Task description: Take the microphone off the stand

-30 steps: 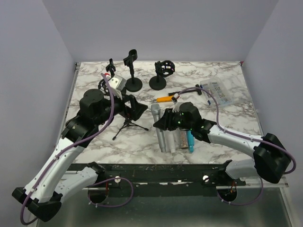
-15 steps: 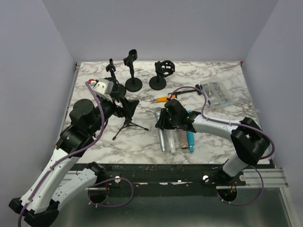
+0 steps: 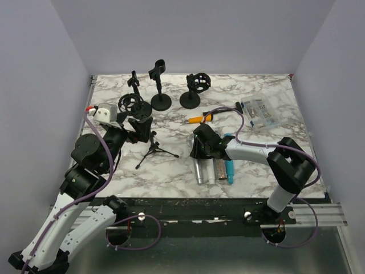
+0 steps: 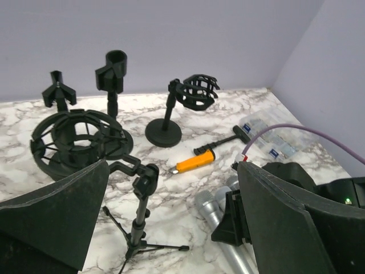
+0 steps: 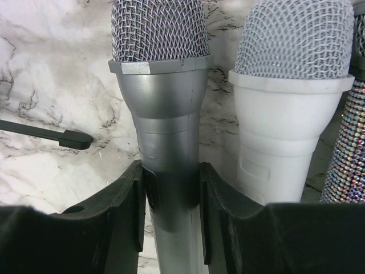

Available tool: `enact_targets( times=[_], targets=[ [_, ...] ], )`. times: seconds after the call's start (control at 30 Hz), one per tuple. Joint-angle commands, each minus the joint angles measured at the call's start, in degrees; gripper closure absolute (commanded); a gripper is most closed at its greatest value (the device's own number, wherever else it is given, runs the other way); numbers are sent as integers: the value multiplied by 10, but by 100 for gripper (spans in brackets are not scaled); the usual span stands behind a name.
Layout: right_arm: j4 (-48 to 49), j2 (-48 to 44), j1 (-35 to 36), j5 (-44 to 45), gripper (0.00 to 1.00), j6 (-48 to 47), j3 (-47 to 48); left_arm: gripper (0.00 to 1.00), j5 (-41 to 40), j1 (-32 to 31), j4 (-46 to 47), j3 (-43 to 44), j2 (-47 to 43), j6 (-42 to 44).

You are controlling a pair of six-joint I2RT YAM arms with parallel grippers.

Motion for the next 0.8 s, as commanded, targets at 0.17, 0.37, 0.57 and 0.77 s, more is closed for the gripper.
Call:
enact_targets(
  times=[0.17,0.37,0.57,0.77],
  targets=[
    [-3,0,6,36,58,-13,1,2,-109,2,35,-27,-45,8],
    [-6,-19,6,16,38,-33,14,2,-115,2,36,-29,-43,9],
    [-27,-40,6,11,27,-48,38,2,-117,2,36,-32,-42,8],
    [-35,-54,6,-13,26,-47,79,1,-119,1,40,-36,-43,7]
  ],
)
